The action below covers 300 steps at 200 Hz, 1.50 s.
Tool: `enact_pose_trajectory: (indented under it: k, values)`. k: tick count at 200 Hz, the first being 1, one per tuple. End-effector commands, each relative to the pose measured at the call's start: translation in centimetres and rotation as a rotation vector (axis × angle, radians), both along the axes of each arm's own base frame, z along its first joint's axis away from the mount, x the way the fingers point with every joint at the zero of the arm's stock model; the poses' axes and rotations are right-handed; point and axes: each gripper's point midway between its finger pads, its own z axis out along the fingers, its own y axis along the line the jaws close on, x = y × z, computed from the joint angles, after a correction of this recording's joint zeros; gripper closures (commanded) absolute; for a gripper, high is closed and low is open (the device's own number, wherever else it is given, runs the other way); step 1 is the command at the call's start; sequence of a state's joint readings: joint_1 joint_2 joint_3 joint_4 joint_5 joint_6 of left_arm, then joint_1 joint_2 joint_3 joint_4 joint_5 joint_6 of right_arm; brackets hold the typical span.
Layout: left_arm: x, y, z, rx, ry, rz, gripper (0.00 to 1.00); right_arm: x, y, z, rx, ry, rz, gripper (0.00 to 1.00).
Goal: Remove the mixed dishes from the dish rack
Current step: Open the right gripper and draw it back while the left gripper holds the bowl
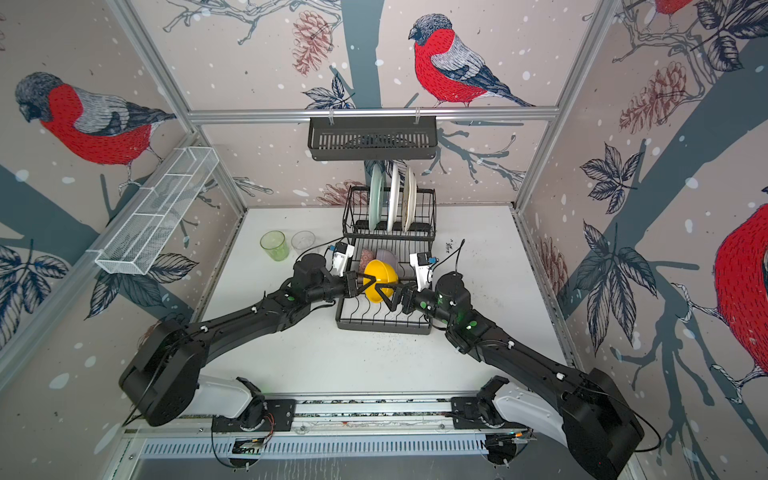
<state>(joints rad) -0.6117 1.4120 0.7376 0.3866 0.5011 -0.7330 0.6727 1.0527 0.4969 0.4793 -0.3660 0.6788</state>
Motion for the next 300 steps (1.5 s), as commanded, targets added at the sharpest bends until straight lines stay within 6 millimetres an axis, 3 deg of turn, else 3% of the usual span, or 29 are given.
enact_pose_trajectory:
  k: [1,229,266,300]
  values:
    - [0.3,-0.2,0.8,-0.011,-0.031,-0.002,1.00,0.1,0.0,0.2,-0.003,-0.018,-0.006,0.00]
    - [0.5,1.1,0.5,0.062,-0.044,0.045,1.00,0.7,-0.4,-0.5,-0.015,-0.001,-0.045,0.00]
    - [0.8,2.5,0.1,0.103,-0.043,0.084,1.00,0.8,-0.7,-0.6,-0.020,-0.004,-0.058,0.00]
    - [1.6,5.0,-0.5,0.133,-0.017,0.135,1.00,0.9,-1.2,-0.6,-0.021,-0.010,-0.074,0.00]
